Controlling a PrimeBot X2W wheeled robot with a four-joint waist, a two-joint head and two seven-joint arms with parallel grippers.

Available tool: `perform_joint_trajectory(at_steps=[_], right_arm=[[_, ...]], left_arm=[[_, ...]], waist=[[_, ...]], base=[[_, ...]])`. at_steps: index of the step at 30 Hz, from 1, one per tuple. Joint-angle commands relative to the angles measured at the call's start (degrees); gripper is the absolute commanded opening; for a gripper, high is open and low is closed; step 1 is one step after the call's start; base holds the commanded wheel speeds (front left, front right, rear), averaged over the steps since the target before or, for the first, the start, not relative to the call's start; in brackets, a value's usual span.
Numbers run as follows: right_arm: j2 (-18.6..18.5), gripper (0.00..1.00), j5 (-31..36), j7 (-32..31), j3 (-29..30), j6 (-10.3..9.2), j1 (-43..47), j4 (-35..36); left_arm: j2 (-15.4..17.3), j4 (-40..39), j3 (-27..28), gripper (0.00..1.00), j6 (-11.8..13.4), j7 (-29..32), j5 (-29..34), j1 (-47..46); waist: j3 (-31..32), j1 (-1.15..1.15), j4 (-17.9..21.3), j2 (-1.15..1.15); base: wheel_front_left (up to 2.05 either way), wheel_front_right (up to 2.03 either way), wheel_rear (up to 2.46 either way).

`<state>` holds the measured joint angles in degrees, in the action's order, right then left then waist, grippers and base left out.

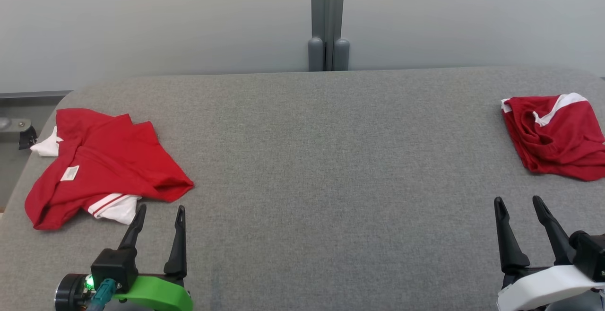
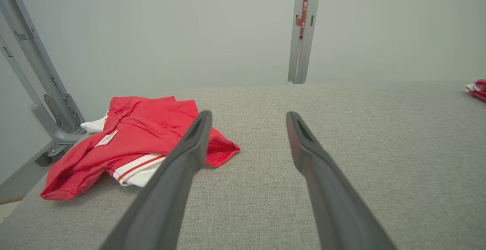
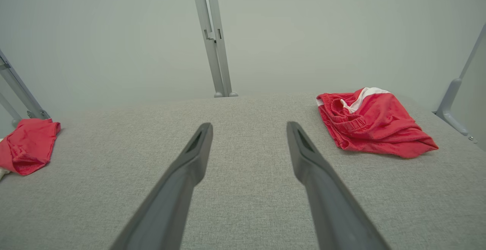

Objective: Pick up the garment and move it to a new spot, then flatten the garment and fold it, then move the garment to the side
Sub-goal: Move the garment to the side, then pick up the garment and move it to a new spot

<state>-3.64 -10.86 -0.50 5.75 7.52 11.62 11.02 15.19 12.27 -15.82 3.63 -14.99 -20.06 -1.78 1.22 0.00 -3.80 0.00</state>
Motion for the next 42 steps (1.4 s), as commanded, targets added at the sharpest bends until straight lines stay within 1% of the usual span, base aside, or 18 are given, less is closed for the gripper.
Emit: perform_joint_trajectory(at_steps=[1,10,16,20,23,29,33,37,40,42], right_arm=[[0.15,1.0,0.21,-0.27,0.19,-0.06,0.77,0.6],[0.23,1.0,0.17,-1.31,0.94,-0.06,0.62,1.67],[-0.21,1.0,0.41,-1.33,1.13,-0.06,0.82,2.18],[-0.21,1.0,0.37,-1.13,0.34,-0.05,0.92,3.22],[-0.35,1.0,0.21,-1.38,-0.87,-0.05,0.15,4.34],[-2.55,1.0,-0.31,-1.83,-3.59,-0.05,-3.59,4.47],[-3.31,1.0,-0.34,-1.88,-4.52,-0.05,-5.2,4.58],[-3.91,1.0,-0.02,-2.25,-4.63,-0.04,-6.28,4.96],[-4.37,1.0,0.21,-2.74,-4.84,-0.05,-7.11,5.53],[-4.77,1.0,0.24,-3.19,-5.29,-0.05,-8.06,6.14]], left_arm=[[-0.07,0.38,-0.08,1.0,-0.29,-0.17,0.56,0.5],[-0.91,1.69,0.23,1.0,-1.03,-0.21,1.27,-1.06],[-1.65,1.78,0.75,1.0,-1.53,-0.2,1.72,-1.95],[-2.74,1.37,1.38,1.0,-1.74,-0.15,2.16,-4.0],[-3.81,1.05,2.09,1.0,-2.07,-0.15,2.4,-6.02],[-5.6,1.33,4.8,1.0,-2.76,-0.15,3.12,-9.1],[-6.44,2.07,6.66,1.0,-3.33,-0.15,3.94,-10.16],[-7.1,2.91,8.47,1.0,-3.98,-0.15,4.79,-10.83],[-7.88,3.18,9.42,1.0,-4.16,-0.15,5.55,-11.39],[-8.39,3.27,10.12,1.0,-4.46,-0.15,5.76,-11.84]], waist=[[0.28,0.0,-0.17,0.0],[0.3,0.0,-0.56,0.0],[-0.1,0.0,-2.4,0.0],[-1.11,0.0,-6.46,0.0],[-2.68,0.0,-10.93,0.0],[-4.77,0.0,-19.06,0.0],[-5.67,0.0,-23.42,0.0],[-6.92,0.0,-26.49,0.0],[-8.38,0.0,-27.46,0.0],[-9.93,0.0,-27.35,0.0]], base=[[0.0,0.0,0.0],[0.0,0.0,0.0],[0.0,0.0,0.0],[0.0,0.0,0.0],[0.0,0.0,0.0],[0.0,0.0,0.0],[0.0,0.0,0.0],[0.0,0.0,0.0],[0.0,0.0,0.0],[0.0,0.0,0.0]])
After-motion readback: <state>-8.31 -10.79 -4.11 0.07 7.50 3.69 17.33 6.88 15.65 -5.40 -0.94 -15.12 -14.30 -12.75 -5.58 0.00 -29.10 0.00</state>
